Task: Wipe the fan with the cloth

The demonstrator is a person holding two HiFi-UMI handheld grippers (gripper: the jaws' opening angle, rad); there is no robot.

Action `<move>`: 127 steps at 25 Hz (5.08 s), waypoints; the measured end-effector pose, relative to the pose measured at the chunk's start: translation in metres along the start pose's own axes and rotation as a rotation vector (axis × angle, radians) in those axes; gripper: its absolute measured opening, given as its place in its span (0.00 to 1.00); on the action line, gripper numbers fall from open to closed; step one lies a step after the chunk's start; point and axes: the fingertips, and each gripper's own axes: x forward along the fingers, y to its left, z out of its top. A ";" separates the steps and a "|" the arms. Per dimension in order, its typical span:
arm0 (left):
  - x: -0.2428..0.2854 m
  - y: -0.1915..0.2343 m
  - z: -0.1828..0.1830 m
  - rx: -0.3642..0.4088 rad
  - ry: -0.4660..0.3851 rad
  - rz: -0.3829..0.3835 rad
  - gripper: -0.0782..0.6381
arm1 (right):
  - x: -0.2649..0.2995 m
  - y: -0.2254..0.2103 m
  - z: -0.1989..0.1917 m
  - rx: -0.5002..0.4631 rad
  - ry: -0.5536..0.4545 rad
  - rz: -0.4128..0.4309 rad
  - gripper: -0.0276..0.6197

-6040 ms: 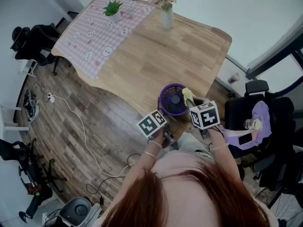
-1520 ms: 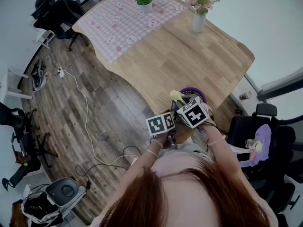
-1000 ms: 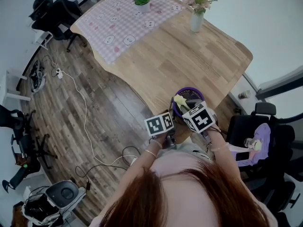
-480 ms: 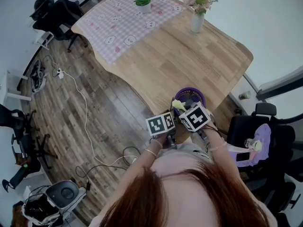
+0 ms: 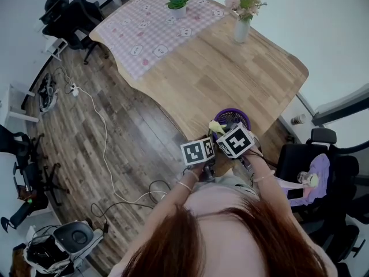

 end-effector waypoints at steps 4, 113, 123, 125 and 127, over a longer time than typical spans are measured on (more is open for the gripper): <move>0.000 0.000 0.004 -0.005 -0.004 -0.001 0.22 | 0.001 -0.004 0.011 0.003 -0.011 -0.005 0.11; 0.001 0.005 0.000 -0.068 -0.011 0.083 0.22 | -0.031 -0.042 -0.053 -0.117 0.092 -0.116 0.11; 0.001 0.002 -0.003 -0.064 -0.007 0.087 0.22 | -0.032 -0.025 -0.060 -0.153 0.079 -0.072 0.11; 0.001 0.002 -0.003 -0.065 -0.007 0.086 0.22 | -0.032 -0.022 -0.059 -0.165 0.084 -0.061 0.11; 0.002 0.003 -0.002 -0.065 -0.006 0.083 0.22 | -0.030 -0.017 -0.057 -0.175 0.089 -0.044 0.11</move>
